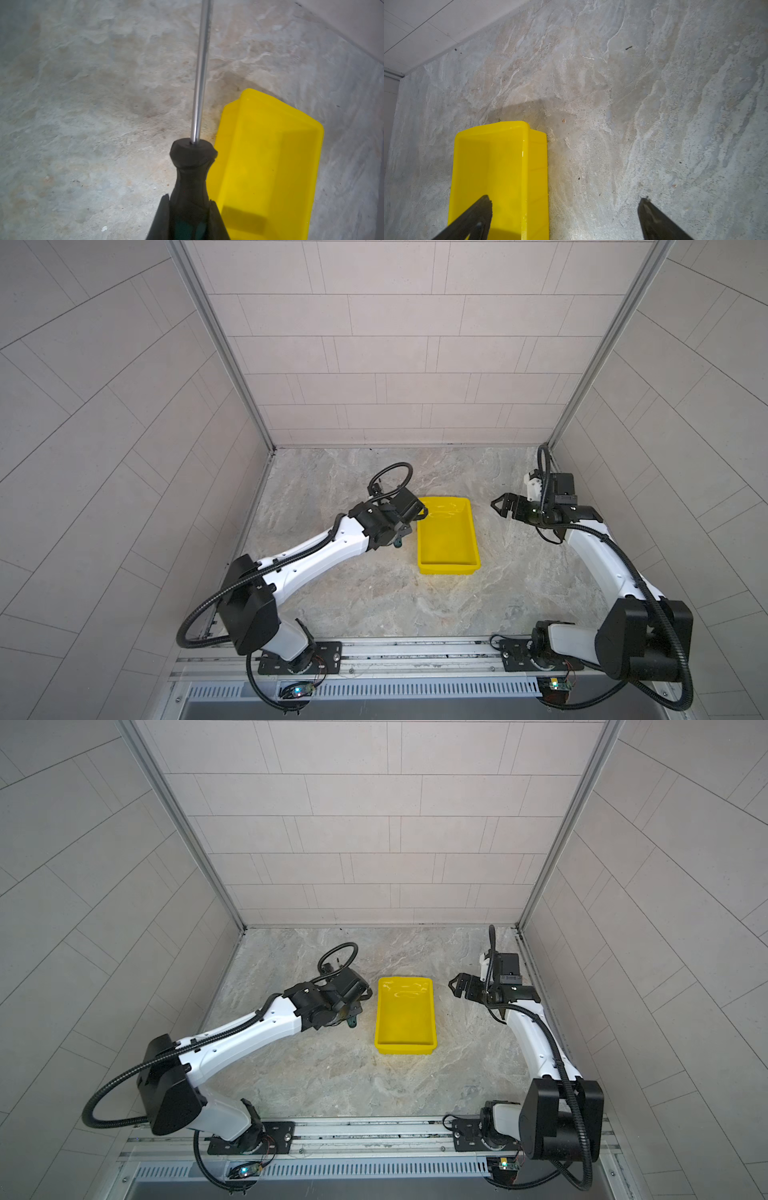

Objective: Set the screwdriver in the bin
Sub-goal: 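Carry the screwdriver with the left gripper over the yellow bin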

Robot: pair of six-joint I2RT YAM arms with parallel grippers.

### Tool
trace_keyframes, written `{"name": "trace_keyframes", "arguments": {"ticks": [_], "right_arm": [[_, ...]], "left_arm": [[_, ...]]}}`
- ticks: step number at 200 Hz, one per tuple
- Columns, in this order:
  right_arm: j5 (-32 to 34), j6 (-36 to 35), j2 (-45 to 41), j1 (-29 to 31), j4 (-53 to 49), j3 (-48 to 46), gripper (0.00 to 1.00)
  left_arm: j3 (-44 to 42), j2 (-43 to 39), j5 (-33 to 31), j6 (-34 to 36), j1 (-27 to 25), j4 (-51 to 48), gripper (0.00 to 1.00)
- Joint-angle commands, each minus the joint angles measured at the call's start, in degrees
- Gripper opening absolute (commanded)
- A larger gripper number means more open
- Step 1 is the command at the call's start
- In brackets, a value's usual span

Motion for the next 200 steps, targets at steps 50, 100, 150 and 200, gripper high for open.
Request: {"name": "trace_keyframes", "arguments": {"ticks": [50, 100, 150, 200], "right_arm": [[2.4, -0.4, -1.3, 4.6, -0.7, 2.9, 0.99], [3.7, 2.6, -2.3, 4.7, 2.4, 1.7, 0.99], [4.5, 3.3, -2.7, 4.7, 3.2, 0.8, 0.99], [4.4, 3.4, -2.8, 4.7, 3.3, 0.4, 0.99]], "left_arm": [[21.0, 20.2, 9.9, 24.1, -5.8, -1.5, 0.00], [23.5, 24.2, 8.8, 33.5, -7.4, -3.7, 0.00], [22.3, 26.6, 6.9, 37.0, -7.5, -5.9, 0.00], [23.5, 30.2, 8.0, 38.1, -7.5, -6.4, 0.03]]}}
